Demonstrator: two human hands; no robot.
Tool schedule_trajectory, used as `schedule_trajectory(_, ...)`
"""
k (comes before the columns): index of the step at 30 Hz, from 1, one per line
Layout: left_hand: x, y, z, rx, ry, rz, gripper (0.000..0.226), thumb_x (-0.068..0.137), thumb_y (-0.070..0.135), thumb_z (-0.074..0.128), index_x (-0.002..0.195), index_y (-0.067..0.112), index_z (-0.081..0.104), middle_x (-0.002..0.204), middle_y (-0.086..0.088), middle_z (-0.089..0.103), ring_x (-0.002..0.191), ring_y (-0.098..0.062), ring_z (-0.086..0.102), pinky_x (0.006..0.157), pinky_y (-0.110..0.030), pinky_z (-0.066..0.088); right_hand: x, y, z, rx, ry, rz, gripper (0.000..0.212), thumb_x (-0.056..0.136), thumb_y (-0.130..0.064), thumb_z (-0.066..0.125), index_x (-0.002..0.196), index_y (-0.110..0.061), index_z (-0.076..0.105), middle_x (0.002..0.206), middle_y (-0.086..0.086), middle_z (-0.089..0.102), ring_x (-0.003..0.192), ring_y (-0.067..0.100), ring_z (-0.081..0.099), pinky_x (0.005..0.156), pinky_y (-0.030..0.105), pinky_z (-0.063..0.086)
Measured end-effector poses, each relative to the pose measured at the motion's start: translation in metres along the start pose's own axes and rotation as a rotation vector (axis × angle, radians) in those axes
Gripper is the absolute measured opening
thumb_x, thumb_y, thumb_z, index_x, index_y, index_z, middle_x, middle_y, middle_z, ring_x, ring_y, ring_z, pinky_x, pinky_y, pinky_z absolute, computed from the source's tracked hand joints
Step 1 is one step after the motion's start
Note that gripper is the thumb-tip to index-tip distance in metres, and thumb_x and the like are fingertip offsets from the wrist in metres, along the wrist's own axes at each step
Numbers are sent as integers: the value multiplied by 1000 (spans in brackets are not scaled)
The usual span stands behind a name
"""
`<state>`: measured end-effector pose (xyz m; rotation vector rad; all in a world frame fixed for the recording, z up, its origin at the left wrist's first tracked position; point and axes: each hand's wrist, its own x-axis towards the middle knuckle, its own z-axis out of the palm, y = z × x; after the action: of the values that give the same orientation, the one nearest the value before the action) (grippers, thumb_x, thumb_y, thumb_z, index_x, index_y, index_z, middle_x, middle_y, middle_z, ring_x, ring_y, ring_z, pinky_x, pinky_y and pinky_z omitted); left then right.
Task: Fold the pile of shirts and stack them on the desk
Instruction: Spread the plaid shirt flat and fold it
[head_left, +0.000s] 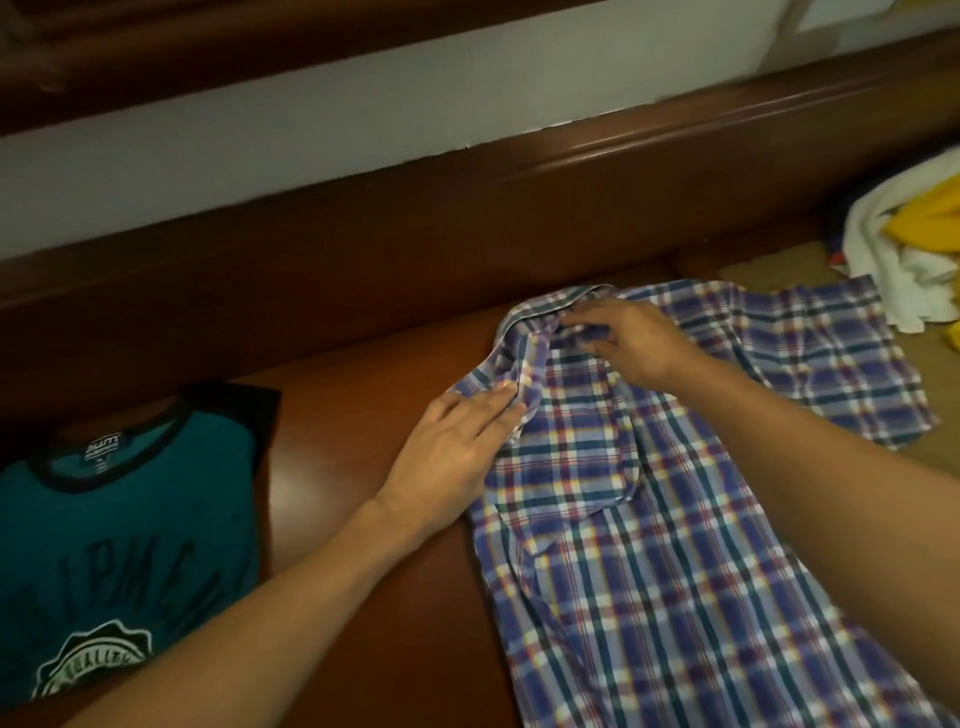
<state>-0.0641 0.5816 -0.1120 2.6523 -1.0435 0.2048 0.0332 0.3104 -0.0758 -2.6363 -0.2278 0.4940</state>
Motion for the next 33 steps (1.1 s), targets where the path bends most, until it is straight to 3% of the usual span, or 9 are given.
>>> schedule_trajectory(7,-4,-1,-15,-152,74,-102,54,90,10,73,140,8,56,144,-8,56,127,-21,56,101,-34,51,-1,-10,4,76,165,-127,50,97,-11,65,141,-34,56,151,-6,48,131,19,51,105,42,49)
schedule_trajectory(10,-7,4,-20,-260,106,-208,49,92,10,71,138,6,56,135,-5,55,120,-19,57,96,-32,57,2,-30,4,50,84,-249,59,95,-14,69,145,-40,51,157,-10,39,142,18,38,114,40,39)
schedule_trajectory(15,-13,4,-21,-367,156,-432,48,90,18,74,135,12,59,128,1,58,117,-9,57,98,-20,51,11,-45,5,-42,33,-288,17,95,-21,68,106,-33,73,135,-8,59,125,20,49,107,46,41)
schedule_trajectory(18,-6,-1,-25,-431,170,-615,43,90,23,76,131,15,64,125,6,64,115,-4,57,99,-11,43,10,-48,3,24,95,-258,10,95,-26,69,103,-29,73,119,-11,64,108,13,49,98,43,45)
schedule_trajectory(21,4,-9,-29,-562,156,-708,27,92,24,74,119,19,72,113,9,70,102,-2,64,89,-20,54,9,-53,0,59,102,-223,15,95,-25,68,109,-29,72,123,-10,65,114,17,49,102,44,44)
schedule_trajectory(23,14,-16,-33,-640,171,-822,6,90,25,76,96,23,74,93,13,73,84,3,67,71,-19,55,6,-55,-4,81,109,-173,23,97,-23,67,118,-31,69,131,-7,61,122,21,49,105,45,43)
schedule_trajectory(27,36,-39,-26,-691,263,-1133,28,75,32,88,68,19,65,72,5,71,64,-7,64,60,-26,51,-8,-53,-5,125,201,43,27,99,-23,64,126,-20,66,124,1,63,108,20,59,94,39,52)
schedule_trajectory(30,44,-55,-21,-797,240,-1250,34,68,33,93,84,15,69,85,0,74,79,-18,72,74,-42,61,-21,-46,6,19,130,276,29,100,-29,63,125,-14,64,123,9,64,104,28,63,82,40,54)
schedule_trajectory(33,44,-66,-26,-719,185,-1080,45,72,36,90,106,29,62,104,3,68,90,-16,69,81,-38,60,-41,-38,19,-8,142,476,34,98,-40,64,112,-9,60,110,8,63,101,31,63,70,36,46)
